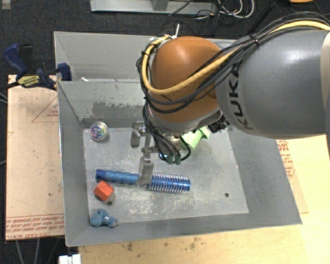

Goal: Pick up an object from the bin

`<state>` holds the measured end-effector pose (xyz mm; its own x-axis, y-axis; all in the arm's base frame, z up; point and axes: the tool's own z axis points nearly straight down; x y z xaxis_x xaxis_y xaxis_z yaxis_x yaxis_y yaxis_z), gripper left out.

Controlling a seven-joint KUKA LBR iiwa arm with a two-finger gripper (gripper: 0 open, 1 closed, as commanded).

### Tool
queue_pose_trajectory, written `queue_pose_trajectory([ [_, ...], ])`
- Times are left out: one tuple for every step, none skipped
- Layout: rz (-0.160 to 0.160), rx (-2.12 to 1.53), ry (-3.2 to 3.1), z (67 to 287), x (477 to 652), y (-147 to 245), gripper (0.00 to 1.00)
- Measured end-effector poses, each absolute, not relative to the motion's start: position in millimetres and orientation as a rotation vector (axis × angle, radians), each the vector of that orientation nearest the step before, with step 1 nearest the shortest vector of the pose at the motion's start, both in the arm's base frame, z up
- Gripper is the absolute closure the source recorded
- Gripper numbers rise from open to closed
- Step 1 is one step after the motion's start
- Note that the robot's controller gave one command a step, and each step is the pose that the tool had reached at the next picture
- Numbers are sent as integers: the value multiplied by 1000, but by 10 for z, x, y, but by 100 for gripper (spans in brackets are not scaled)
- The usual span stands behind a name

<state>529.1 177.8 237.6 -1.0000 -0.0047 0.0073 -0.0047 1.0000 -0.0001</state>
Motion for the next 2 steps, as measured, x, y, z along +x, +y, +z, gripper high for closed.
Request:
queue_pose_trajectory([
  [2, -206, -3129, 651, 5497, 1226, 0],
  [-2, -207, -3130, 655, 5502, 1234, 0],
])
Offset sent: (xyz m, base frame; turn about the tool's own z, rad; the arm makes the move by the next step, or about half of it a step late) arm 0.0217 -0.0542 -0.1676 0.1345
